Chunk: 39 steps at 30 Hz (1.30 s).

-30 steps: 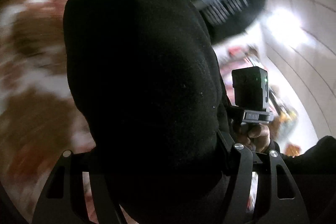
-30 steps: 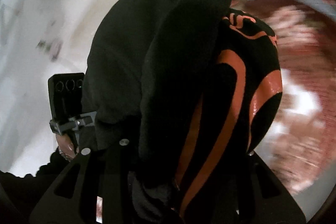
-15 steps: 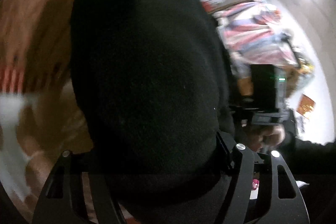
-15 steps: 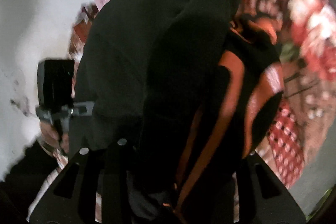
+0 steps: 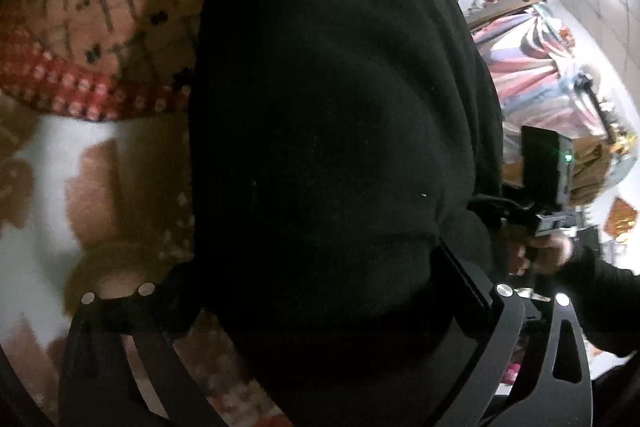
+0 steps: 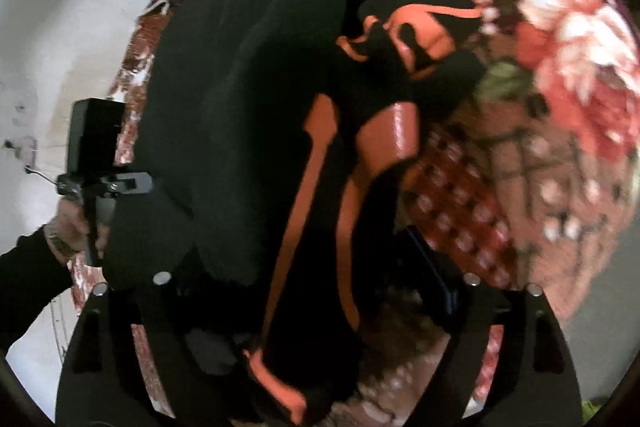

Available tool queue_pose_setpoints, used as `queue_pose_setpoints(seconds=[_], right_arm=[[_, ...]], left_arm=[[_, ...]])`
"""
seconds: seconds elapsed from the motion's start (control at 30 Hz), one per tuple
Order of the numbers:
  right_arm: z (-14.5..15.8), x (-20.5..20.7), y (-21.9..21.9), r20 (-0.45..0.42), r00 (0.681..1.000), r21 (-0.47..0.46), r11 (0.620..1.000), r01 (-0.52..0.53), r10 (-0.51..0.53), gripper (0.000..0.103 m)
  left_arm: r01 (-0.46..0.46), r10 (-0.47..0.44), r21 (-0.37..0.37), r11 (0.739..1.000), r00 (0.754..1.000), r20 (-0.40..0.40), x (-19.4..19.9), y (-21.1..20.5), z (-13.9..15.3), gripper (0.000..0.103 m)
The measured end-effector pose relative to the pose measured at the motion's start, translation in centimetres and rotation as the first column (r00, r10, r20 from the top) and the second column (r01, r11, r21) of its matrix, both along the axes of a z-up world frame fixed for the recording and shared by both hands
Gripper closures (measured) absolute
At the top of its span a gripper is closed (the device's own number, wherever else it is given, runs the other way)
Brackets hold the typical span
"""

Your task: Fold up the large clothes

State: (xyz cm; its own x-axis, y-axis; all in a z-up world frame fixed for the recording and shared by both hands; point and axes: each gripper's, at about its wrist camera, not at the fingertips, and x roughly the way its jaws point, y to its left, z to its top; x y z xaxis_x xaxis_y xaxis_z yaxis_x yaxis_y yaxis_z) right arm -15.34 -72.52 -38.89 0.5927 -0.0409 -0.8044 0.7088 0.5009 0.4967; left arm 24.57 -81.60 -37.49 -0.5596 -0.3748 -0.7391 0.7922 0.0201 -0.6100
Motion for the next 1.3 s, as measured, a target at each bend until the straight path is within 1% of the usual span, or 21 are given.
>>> queue_pose_setpoints(seconds=[0.1, 0.17, 0.2, 0.27, 0.33, 0.4, 0.47, 0.53, 0.6, 0.63, 0.67, 0.77, 0.83, 0.9, 1.0, 1.03, 1.1, 1.17, 1.2, 1.27, 1.3], right_arm=[[0.9, -1.1, -0.1, -0.085, 0.996, -0.004, 0.999, 0.035, -0.035, 0.014], [2.0, -1.9, -0.5, -0.126, 0.989, 0.007, 0.997, 0.08, -0.079, 0.013], [3.1, -2.2, -0.6, -0.15, 0.983, -0.008, 0.995, 0.104, -0.104, 0.012], [5.7, -2.1, -0.2, -0.217, 0.963, -0.081, 0.986, 0.144, -0.158, 0.012], [8.3, -0.8, 0.4, -0.176, 0.971, -0.126, 0.982, 0.138, -0.159, 0.012], [10.4, 1.5, 0.7, -0.109, 0.983, -0.181, 0.975, 0.13, -0.151, 0.004], [10.9, 4.4, 0.2, -0.072, 0.987, -0.212, 0.969, 0.126, -0.144, 0.005], [9.4, 6.8, -1.3, -0.086, 0.981, -0.229, 0.962, 0.151, -0.174, 0.005], [7.3, 8.1, -2.9, -0.094, 0.971, -0.23, 0.953, 0.195, -0.221, 0.005], [6.1, 8.2, -3.9, -0.131, 0.957, -0.243, 0.944, 0.223, -0.259, 0.005], [5.8, 8.0, -4.4, -0.15, 0.95, -0.25, 0.94, 0.232, -0.274, 0.005], [3.4, 6.8, -5.8, -0.163, 0.955, -0.256, 0.945, 0.201, -0.247, 0.006], [2.6, 6.6, -6.1, -0.191, 0.958, -0.311, 0.939, 0.146, -0.213, 0.006], [2.3, 6.3, -6.8, -0.199, 0.961, -0.307, 0.944, 0.124, -0.191, 0.005], [2.5, 5.9, -7.1, -0.195, 0.962, -0.285, 0.95, 0.129, -0.189, 0.006], [2.9, 5.8, -6.9, -0.204, 0.959, -0.287, 0.949, 0.133, -0.196, 0.006], [4.6, 5.8, -5.5, -0.208, 0.953, -0.288, 0.945, 0.154, -0.219, 0.006], [6.6, 5.7, -3.5, -0.16, 0.961, -0.286, 0.942, 0.175, -0.227, 0.006], [7.8, 5.6, -1.9, -0.13, 0.966, -0.29, 0.94, 0.179, -0.224, 0.005], [8.9, 5.4, 1.0, -0.115, 0.965, -0.307, 0.932, 0.192, -0.236, 0.005], [8.8, 5.2, 2.0, -0.118, 0.963, -0.302, 0.933, 0.196, -0.24, 0.005]], left_arm=[[-0.017, 0.018, -0.01, 1.0, 0.994, 0.109, 0.1, 0.6, 2.3, 0.005], [-0.025, 0.035, -0.047, 0.999, 0.975, 0.22, 0.1, 2.0, 4.9, 0.005], [-0.009, 0.035, -0.088, 0.996, 0.95, 0.309, -0.2, 2.8, 6.4, 0.005], [0.042, 0.022, -0.144, 0.989, 0.909, 0.416, -0.8, 4.1, 8.8, 0.005], [0.061, 0.026, -0.194, 0.979, 0.909, 0.417, -1.4, 4.8, 10.6, 0.005], [0.045, 0.048, -0.238, 0.97, 0.929, 0.368, -2.7, 4.9, 11.3, 0.005], [0.054, 0.028, -0.221, 0.974, 0.936, 0.351, -4.9, 4.8, 9.5, 0.005], [0.077, -0.006, -0.179, 0.981, 0.931, 0.366, -6.8, 4.5, 6.8, 0.005], [0.077, 0.033, -0.212, 0.974, 0.882, 0.471, -7.9, 4.9, 5.0, 0.005], [0.075, 0.052, -0.223, 0.972, 0.856, 0.515, -8.6, 4.9, 4.4, 0.005], [0.06, 0.075, -0.231, 0.971, 0.842, 0.534, -9.0, 4.8, 3.9, 0.004], [0.012, 0.131, -0.257, 0.966, 0.837, 0.531, -9.1, 4.7, 3.0, 0.004], [0.008, 0.143, -0.259, 0.966, 0.818, 0.558, -9.7, 4.3, 2.5, 0.004], [0.009, 0.148, -0.257, 0.966, 0.797, 0.586, -10.4, 3.8, 1.8, 0.004], [0.006, 0.145, -0.239, 0.971, 0.78, 0.609, -10.7, 3.3, 2.0, 0.004], [0.008, 0.137, -0.229, 0.973, 0.779, 0.612, -10.8, 3.4, 2.5, 0.004], [0.0, 0.124, -0.207, 0.978, 0.8, 0.587, -10.1, 4.0, 4.0, 0.005], [-0.043, 0.153, -0.212, 0.976, 0.83, 0.536, -8.7, 5.2, 5.5, 0.005], [-0.063, 0.17, -0.216, 0.974, 0.835, 0.524, -8.3, 5.8, 6.0, 0.005], [-0.089, 0.197, -0.223, 0.971, 0.829, 0.524, -7.9, 7.2, 6.7, 0.005], [-0.086, 0.188, -0.209, 0.974, 0.819, 0.542, -8.2, 7.6, 6.3, 0.005]])
